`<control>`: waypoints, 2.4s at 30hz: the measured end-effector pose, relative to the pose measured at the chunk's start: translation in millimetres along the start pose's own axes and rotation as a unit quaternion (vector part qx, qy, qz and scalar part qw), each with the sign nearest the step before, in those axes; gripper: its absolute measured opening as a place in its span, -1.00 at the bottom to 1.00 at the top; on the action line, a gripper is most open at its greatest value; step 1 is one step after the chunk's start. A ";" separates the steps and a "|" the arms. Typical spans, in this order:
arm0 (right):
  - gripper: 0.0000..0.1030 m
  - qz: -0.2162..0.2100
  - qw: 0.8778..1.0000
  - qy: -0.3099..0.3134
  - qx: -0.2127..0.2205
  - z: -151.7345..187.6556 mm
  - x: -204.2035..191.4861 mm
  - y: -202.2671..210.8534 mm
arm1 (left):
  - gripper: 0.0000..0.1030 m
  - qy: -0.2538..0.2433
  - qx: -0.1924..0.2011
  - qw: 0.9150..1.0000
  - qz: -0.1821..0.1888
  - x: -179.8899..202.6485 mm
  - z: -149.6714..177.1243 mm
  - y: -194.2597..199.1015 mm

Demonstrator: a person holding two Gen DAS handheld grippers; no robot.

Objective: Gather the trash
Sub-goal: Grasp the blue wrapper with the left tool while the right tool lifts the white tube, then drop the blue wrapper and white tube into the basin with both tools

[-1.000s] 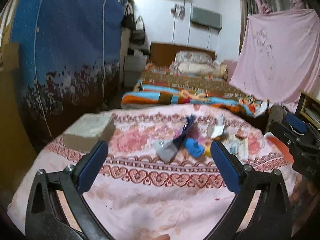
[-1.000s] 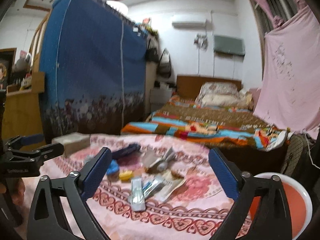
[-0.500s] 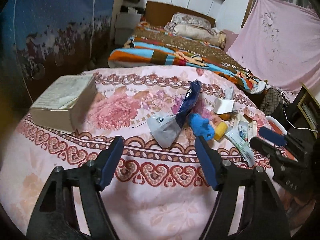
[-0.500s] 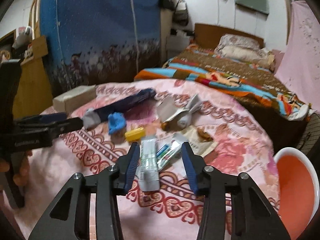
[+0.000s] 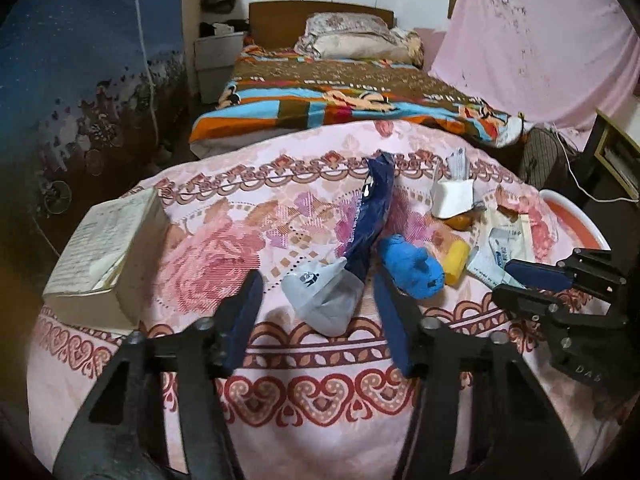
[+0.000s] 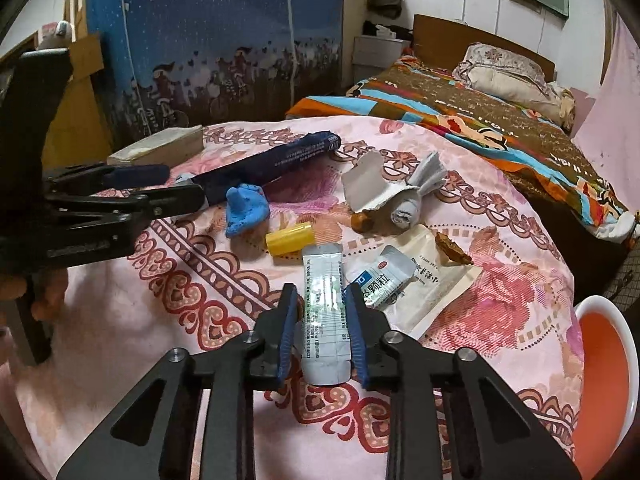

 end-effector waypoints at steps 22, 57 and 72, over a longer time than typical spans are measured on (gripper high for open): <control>-0.66 -0.030 0.992 -0.021 0.124 -3.6 9.2 51.8 | -0.97 -0.004 0.088 0.996 -0.014 24.2 1.9 51.1; -0.66 0.104 0.904 -0.130 0.394 20.3 118.3 185.7 | -0.96 -0.118 0.300 0.942 0.095 181.9 -43.3 118.5; -0.63 0.172 0.890 -0.229 0.355 46.9 191.6 189.5 | -0.95 -0.123 0.212 0.948 0.201 256.7 -61.7 69.0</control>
Point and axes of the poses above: each gripper's, at about its wrist camera, not at the fingertips, and y roughly against the way its jaws point, x to its right, z to its underside, the point moved 4 cm from there along -y, roughly the way its jaws point, and after that the axes turned 6 degrees about -y, right-handed, at the moved point
